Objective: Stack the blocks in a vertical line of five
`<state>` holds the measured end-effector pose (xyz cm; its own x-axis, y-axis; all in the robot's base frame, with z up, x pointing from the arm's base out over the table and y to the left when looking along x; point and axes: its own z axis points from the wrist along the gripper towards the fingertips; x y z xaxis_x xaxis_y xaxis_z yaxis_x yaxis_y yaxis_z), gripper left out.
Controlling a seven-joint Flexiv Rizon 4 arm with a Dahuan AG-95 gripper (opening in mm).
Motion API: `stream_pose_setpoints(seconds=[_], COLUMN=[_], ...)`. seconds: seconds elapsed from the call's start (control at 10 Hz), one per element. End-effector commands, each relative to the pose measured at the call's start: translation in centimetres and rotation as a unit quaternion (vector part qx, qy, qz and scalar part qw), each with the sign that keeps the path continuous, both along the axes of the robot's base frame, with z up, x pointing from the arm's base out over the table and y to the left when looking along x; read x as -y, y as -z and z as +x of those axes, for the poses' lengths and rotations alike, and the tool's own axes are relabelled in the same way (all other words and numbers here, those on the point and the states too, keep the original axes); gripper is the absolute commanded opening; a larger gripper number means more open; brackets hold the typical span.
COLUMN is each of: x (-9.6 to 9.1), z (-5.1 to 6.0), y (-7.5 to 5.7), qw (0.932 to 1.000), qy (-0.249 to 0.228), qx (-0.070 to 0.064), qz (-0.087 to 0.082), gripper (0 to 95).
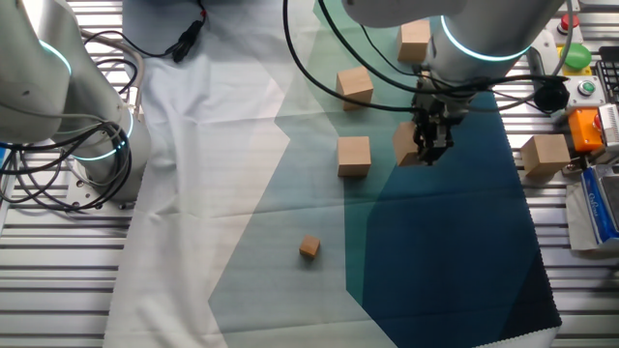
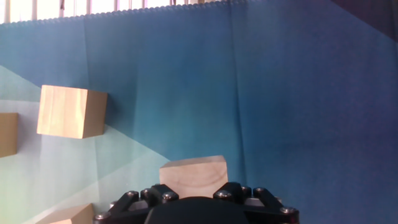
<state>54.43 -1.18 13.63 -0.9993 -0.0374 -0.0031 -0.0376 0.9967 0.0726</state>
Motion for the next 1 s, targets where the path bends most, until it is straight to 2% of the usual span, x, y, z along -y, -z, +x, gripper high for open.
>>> stream_pose_setpoints(seconds=[0.1, 0.3, 0.5, 0.8, 1.0], x=[0.0, 0.1, -0.1, -0.1, -0.1], z=[-0.7, -1.6, -2.3, -2.4, -2.4], y=[0.1, 0.2, 0.1, 0.1, 0.1], qw=[1.0, 1.0, 1.0, 0.9999, 0.9998], qy=[0.003, 0.001, 0.0, -0.014, -0.02], qx=[0.0, 0.0, -0.003, -0.004, -0.01], qz=[0.004, 0.004, -0.002, 0.001, 0.002], gripper=[0.0, 0.0, 0.0, 0.0, 0.0])
